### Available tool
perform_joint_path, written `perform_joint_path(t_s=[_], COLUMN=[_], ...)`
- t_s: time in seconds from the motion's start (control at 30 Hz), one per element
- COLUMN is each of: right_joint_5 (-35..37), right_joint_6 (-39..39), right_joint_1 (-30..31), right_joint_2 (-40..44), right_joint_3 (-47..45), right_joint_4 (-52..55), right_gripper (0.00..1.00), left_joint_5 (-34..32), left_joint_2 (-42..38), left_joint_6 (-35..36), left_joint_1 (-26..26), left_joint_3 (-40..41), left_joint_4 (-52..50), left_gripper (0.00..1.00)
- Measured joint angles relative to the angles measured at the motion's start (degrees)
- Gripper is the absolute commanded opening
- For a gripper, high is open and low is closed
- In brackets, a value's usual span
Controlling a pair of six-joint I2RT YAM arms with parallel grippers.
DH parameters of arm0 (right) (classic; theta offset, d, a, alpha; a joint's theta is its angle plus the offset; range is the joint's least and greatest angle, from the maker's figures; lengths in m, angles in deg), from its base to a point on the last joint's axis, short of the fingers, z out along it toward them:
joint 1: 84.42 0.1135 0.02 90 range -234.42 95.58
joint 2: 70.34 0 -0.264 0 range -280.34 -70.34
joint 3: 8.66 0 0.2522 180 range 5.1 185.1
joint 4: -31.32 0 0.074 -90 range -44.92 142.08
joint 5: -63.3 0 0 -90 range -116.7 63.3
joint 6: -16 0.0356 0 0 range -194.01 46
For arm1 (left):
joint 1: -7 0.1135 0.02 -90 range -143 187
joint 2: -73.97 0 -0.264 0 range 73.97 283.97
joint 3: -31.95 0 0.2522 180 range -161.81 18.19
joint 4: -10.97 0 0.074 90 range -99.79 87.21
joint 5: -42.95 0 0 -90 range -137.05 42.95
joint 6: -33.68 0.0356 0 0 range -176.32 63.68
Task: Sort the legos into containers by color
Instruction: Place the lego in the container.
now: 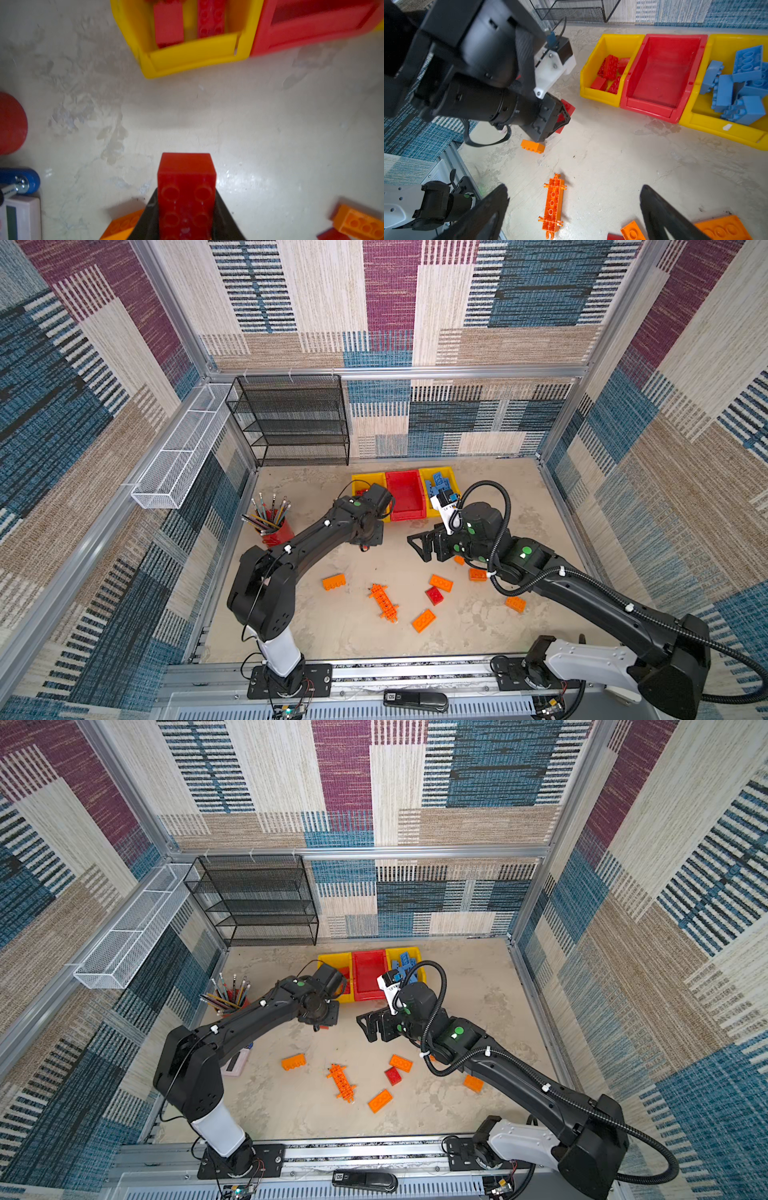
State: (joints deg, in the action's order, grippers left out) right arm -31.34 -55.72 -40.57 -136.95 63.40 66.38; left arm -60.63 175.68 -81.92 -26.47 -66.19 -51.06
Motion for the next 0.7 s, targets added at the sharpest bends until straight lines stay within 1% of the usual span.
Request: perform_joint_path(t_s=[0.2,0.37,0.43,0.5,0.53,0.57,0.63,0.7], right_joint_5=[3.6,6.1,6.6,7.0,7.3,7.3,7.2,7.2], right_joint_6=[-1.3,-2.0,-2.1,-2.1,-2.1,-2.2,-2.5,-2.7], right_joint_1=[-0.1,-0.5,-0.8,-1.3,-1.6,-1.9,-2.4,-2.9], right_joint_2=[0.9,0.7,0.5,0.0,-0.3,-0.6,-1.5,-2.4], right_joint_3=[1.3,2.2,2.3,2.4,2.6,2.8,3.1,3.5], right_joint_4=[0.0,0.2,0.4,0.5,0.6,0.7,0.8,0.9], right_gripper=[0.99,0.99,0.99,0.99,0.99,0.99,0.99,0.99], left_joint_5=[0.2,0.4,0.5,1.0,2.0,2.1,3.0,3.8], left_joint_2=[12.0,25.2,30.0,33.6,35.3,36.6,38.8,39.7], left_joint_6=[4.0,6.3,7.1,7.6,7.7,7.7,7.8,7.8], left_joint_1=[3.3,5.9,6.8,7.6,8.1,8.5,9.1,9.6], left_joint_3=[-18.5,-38.1,-45.3,-50.2,-52.4,-54.0,-56.3,-57.0], left_joint_4=[-3.1,-7.8,-9.7,-11.0,-11.6,-12.3,-13.2,-13.6], left_gripper=[0.2,0.2,0.22,0.27,0.32,0.38,0.54,0.6])
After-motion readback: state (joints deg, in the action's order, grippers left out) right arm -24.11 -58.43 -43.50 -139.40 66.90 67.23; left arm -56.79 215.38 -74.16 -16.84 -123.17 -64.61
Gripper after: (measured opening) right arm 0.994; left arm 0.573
